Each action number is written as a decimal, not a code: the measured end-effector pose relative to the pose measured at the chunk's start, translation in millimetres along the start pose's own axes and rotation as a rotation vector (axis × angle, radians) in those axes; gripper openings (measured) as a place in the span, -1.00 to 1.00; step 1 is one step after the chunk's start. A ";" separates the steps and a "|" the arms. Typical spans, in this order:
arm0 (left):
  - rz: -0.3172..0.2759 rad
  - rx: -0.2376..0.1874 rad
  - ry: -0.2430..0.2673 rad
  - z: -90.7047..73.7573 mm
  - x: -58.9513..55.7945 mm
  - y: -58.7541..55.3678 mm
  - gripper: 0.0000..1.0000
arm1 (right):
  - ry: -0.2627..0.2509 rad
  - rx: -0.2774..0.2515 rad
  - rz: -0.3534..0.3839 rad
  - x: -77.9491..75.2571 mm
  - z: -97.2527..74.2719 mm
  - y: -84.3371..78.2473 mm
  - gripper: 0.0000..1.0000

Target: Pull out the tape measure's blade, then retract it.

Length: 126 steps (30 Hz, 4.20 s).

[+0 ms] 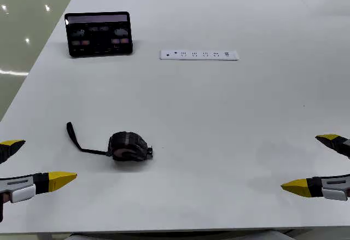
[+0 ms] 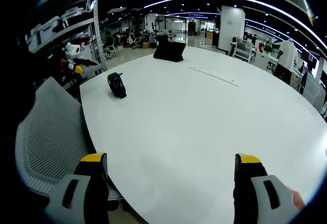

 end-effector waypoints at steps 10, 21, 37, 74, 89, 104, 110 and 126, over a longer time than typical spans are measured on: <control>0.002 -0.002 0.000 0.1 0.5 1.0 1.00 | 0.002 0.001 0.003 0.4 -0.3 0.6 0.97; 0.020 0.000 -0.010 1.2 1.1 1.6 1.00 | -0.006 -0.008 -0.007 1.1 2.0 2.6 1.00; 0.185 0.036 -0.063 40.1 1.7 35.3 1.00 | 0.105 -0.052 -0.084 17.6 55.9 49.7 0.93; 0.695 0.439 -0.498 164.8 -58.4 49.1 0.76 | 0.475 -0.031 -0.403 97.2 219.1 120.1 1.00; 0.767 0.535 -0.531 174.2 -66.2 43.9 -0.36 | 0.493 -0.013 -0.491 120.0 261.1 134.3 0.51; 0.763 0.574 -0.518 175.3 -66.3 44.5 -0.38 | 0.549 0.086 -0.555 136.7 286.3 118.0 -0.32; 0.751 0.579 -0.518 175.0 -66.6 43.1 -0.37 | 0.571 0.099 -0.559 142.2 290.5 115.5 -0.61; 0.736 0.570 -0.516 175.4 -65.9 40.9 -0.37 | 0.596 0.080 -0.526 137.4 288.9 111.4 -0.83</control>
Point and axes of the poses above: the centre of the closed fingertips' face, and the gripper's own axes: z roughly forward along the fingers, x roughly to its left, y roughly out of its top, the point moved 9 cm from there along -z, roughly backward along the fingers, and after that the axes turned 1 degree about -x, right-handed, at the moved point
